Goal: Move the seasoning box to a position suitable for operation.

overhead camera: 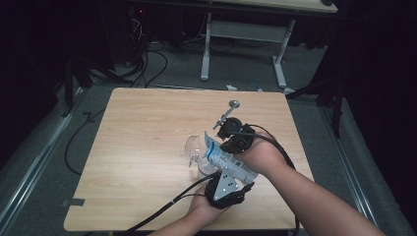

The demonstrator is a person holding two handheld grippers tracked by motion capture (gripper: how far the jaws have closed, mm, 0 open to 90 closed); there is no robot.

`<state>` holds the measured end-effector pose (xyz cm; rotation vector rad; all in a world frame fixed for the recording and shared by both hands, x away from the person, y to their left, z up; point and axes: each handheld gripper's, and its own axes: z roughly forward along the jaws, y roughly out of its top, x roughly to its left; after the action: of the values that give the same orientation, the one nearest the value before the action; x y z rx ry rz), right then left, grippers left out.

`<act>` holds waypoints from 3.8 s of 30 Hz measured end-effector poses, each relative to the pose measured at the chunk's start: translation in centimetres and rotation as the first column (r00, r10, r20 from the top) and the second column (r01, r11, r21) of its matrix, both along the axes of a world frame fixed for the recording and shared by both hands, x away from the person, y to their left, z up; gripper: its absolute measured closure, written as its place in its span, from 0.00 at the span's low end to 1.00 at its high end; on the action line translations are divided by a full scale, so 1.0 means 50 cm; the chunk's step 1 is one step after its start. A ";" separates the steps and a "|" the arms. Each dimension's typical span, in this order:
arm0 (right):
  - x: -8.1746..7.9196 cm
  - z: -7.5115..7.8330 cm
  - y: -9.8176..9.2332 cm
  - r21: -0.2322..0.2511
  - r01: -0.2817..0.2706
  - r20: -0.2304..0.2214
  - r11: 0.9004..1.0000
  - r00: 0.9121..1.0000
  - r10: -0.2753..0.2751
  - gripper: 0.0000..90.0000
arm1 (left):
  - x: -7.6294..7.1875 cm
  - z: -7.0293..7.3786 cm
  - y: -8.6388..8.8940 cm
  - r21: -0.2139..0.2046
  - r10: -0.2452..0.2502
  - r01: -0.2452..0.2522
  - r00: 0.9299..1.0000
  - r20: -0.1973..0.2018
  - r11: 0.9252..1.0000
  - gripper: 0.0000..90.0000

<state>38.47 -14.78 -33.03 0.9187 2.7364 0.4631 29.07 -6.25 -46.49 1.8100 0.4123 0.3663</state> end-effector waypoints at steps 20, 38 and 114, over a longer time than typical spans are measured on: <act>0.000 0.001 0.001 -0.004 0.001 0.003 1.000 1.000 -0.001 1.00 | -0.001 0.005 0.001 -0.002 -0.001 0.001 1.000 0.003 1.000 0.60; 0.002 0.001 0.001 -0.001 0.003 0.002 1.000 1.000 -0.003 1.00 | 0.000 0.008 0.001 -0.006 0.001 -0.001 1.000 0.007 1.000 0.60; 0.007 0.002 0.009 -0.006 0.000 0.003 1.000 1.000 0.000 1.00 | 0.001 0.016 0.006 -0.029 0.001 -0.001 1.000 0.007 1.000 0.60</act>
<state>38.82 -14.31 -32.91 0.9155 2.7334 0.4557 29.10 -5.96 -45.70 1.7796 0.4115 0.3655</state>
